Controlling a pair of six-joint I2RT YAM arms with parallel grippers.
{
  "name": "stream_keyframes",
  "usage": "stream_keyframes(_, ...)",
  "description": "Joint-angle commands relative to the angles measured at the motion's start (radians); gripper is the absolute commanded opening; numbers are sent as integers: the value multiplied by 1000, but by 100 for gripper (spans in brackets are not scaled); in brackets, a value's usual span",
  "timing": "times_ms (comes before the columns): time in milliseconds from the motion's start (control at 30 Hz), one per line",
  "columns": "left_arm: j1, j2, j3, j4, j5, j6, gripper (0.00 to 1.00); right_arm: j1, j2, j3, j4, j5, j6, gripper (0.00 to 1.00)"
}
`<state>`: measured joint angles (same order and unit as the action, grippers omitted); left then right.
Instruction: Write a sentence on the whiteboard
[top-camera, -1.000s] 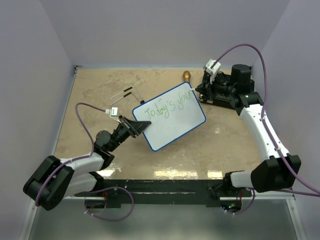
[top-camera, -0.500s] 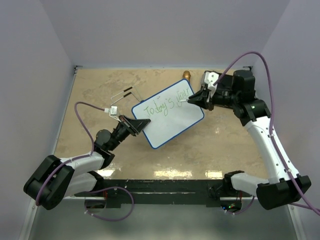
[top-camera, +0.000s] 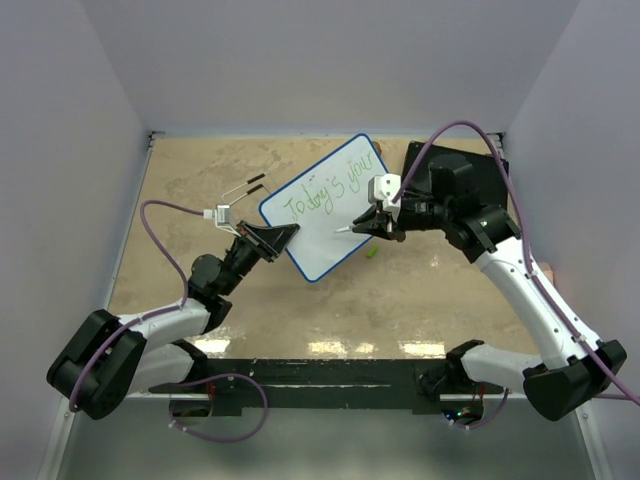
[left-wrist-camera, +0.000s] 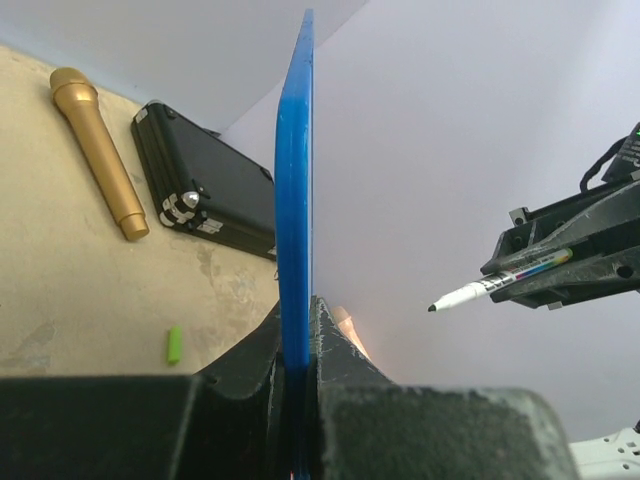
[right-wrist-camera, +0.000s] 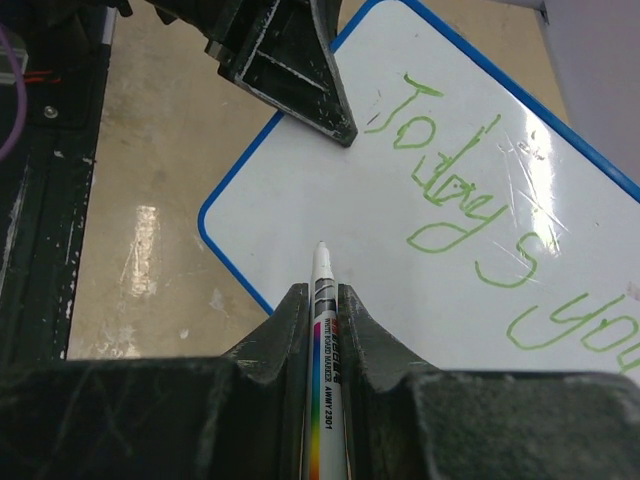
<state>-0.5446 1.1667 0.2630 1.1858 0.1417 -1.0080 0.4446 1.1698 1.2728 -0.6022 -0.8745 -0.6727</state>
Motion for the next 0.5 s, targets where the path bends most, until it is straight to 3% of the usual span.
stream_keyframes(0, -15, -22, 61, 532, -60, 23, 0, 8, -33, 7, 5, 92, -34, 0)
stream_keyframes(467, -48, -56, 41, 483, -105, -18, 0, 60, -38, -35, 12, 40, -39, 0)
